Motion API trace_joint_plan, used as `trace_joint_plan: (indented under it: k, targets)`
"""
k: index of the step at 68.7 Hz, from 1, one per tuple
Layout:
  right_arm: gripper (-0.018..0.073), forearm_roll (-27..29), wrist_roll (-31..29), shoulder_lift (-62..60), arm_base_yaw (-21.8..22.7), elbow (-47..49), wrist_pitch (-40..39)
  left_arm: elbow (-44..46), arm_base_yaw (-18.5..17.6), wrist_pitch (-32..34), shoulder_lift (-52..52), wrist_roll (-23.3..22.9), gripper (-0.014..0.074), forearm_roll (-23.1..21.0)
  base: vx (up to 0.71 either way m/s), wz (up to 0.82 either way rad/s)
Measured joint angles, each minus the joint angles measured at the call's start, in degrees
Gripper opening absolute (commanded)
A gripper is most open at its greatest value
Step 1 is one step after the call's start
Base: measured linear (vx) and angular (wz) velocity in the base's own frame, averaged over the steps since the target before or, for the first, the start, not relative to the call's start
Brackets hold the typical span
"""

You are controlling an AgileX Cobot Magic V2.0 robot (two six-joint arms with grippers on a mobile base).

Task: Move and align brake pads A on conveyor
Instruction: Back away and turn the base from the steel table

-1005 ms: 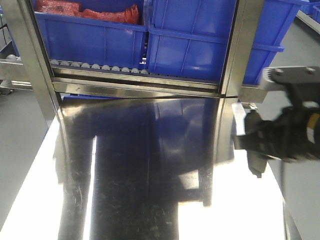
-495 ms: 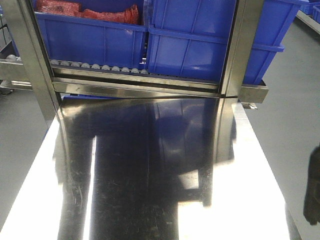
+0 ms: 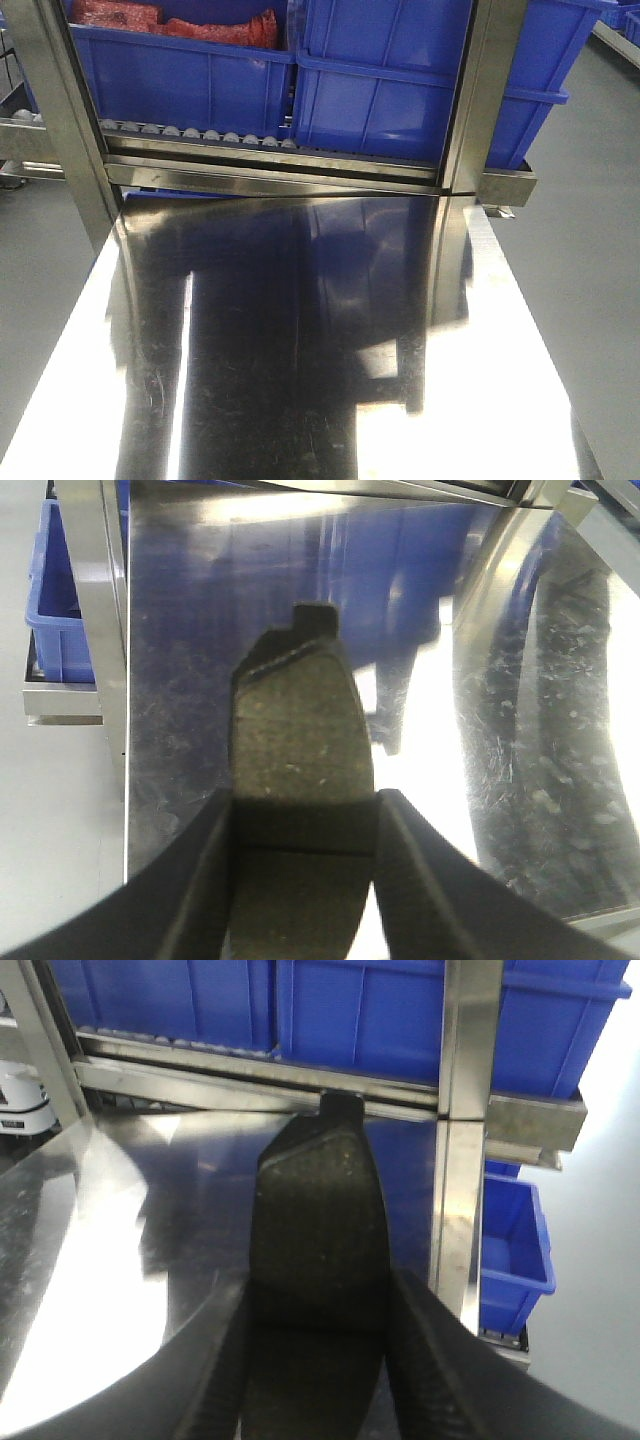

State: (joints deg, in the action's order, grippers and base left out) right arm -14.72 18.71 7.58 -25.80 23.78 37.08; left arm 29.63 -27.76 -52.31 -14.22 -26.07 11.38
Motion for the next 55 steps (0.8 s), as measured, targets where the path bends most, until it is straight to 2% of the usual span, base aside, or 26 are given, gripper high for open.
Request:
trace_joint_plan:
  k: [38, 55]
  targets:
    - [-0.0004, -0.2, 0.0, -0.3, 0.0, 0.0, 0.1, 0.0, 0.0, 0.0, 0.0, 0.0, -0.0006, 0.0, 0.0, 0.01]
    - [-0.0004, -0.3, 0.0, -0.3, 0.0, 0.0, 0.3, 0.0, 0.0, 0.0, 0.0, 0.0, -0.0006, 0.0, -0.06, 0.29]
